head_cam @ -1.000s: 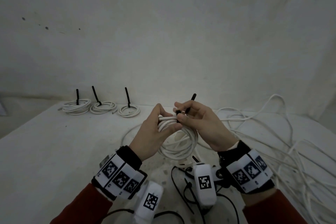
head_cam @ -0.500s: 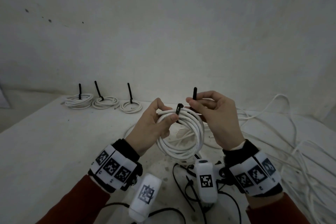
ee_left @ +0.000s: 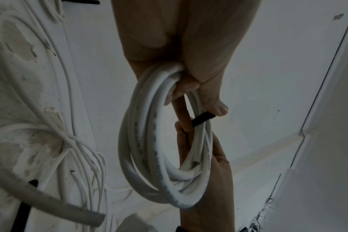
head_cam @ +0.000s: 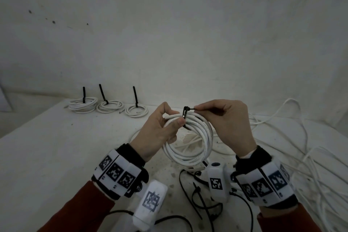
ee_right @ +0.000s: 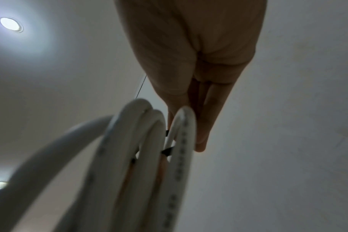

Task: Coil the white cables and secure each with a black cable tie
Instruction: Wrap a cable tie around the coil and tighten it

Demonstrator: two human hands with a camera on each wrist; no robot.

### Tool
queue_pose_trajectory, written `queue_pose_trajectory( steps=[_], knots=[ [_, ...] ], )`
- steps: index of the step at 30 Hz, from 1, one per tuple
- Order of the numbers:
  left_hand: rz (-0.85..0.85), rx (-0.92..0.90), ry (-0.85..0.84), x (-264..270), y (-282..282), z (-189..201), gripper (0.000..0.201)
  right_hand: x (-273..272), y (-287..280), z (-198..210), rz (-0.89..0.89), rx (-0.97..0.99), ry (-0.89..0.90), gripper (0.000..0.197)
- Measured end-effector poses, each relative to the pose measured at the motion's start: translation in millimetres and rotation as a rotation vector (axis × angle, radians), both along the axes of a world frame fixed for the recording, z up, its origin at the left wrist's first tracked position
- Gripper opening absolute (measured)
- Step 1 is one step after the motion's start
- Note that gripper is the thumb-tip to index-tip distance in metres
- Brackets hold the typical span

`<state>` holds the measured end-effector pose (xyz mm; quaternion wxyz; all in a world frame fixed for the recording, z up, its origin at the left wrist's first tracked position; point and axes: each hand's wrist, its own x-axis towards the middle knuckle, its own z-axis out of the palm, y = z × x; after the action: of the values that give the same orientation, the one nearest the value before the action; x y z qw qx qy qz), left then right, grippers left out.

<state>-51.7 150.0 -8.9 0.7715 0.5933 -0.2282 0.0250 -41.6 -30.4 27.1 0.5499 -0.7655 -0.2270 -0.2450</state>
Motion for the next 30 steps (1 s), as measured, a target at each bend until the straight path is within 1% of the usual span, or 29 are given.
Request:
queue_pose_trajectory(
  steps=[3,6,11,14,18,22,24,26,27,28,30],
  knots=[
    [-0.003,0.005,0.027,-2,-1,2,0.027,-1,1,1,-0.011,-0.015,-0.012,0.011],
    [-0.012,-0.004,0.077,-4,-2,4,0.029,-3,3,1,-0.006,-0.025,-0.035,0.014],
    [0.002,0.013,0.127,-5,-4,5,0.026,-3,4,-1,-0.050,-0.082,-0.114,0.012],
    [-0.002,-0.006,0.164,-6,-3,8,0.027,-2,3,-2,-0.065,-0.135,-0.229,0.009],
    [-0.049,-0.023,0.198,-8,-1,14,0.027,-1,4,-5,-0.074,-0.200,-0.404,0.007],
    [-0.079,-0.015,0.232,-10,2,17,0.027,-1,7,-8,-0.068,-0.172,-0.451,0.005],
    [-0.065,0.004,0.243,-10,1,15,0.027,-2,10,-9,-0.038,-0.155,-0.465,0.009],
    [-0.046,0.005,0.244,-10,-1,14,0.028,-1,9,-8,-0.004,-0.153,-0.452,0.010],
    [-0.038,0.000,0.233,-9,-1,14,0.028,-1,8,-7,0.026,-0.142,-0.412,0.009],
    [-0.028,-0.001,0.212,-9,-1,15,0.028,0,7,-5,0.052,-0.113,-0.341,0.010],
    [-0.005,0.019,0.171,-9,1,17,0.029,-2,6,-2,0.119,0.014,-0.135,0.020]
  ],
)
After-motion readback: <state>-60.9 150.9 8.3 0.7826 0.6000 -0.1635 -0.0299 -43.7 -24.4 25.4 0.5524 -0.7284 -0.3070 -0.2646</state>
